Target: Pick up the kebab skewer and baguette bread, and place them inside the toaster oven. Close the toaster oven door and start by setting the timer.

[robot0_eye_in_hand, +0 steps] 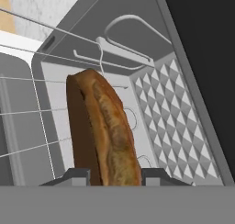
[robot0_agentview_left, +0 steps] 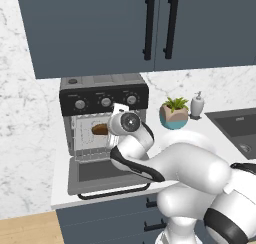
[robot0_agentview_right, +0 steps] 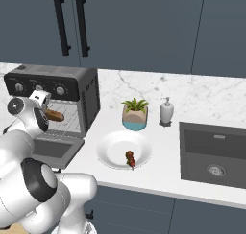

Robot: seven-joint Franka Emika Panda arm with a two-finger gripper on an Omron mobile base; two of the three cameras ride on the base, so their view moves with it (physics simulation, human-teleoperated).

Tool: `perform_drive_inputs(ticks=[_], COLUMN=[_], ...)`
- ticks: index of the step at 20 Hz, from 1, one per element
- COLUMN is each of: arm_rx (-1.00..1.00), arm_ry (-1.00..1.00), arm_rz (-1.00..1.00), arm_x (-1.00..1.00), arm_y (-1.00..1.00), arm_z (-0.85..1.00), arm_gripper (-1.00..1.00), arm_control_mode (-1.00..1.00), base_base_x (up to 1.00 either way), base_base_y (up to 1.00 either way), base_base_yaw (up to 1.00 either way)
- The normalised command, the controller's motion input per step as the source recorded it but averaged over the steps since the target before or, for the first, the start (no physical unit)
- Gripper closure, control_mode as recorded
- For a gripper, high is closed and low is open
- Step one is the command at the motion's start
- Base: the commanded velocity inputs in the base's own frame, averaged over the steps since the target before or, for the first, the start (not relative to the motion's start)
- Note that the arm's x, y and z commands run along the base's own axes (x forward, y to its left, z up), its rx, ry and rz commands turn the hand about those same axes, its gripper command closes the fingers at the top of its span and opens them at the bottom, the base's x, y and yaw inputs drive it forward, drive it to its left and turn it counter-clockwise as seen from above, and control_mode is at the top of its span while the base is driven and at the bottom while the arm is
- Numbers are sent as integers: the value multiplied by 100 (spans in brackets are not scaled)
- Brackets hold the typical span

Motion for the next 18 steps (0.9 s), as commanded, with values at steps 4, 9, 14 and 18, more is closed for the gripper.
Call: perform_drive_inputs(ticks=[4,9,14,18], arm_rx=[0,0,0,0], arm_ry=[0,0,0,0], arm_rz=[0,0,0,0], arm_x=[0,0,0,0], arm_y=[0,0,0,0], arm_z=[0,0,0,0], arm_gripper=[-100,-100,-100,-100], arm_control_mode=[-100,-100,-100,-100], base_base_x=[0,0,0,0], base_base_y=[0,0,0,0], base_base_yaw=[0,0,0,0])
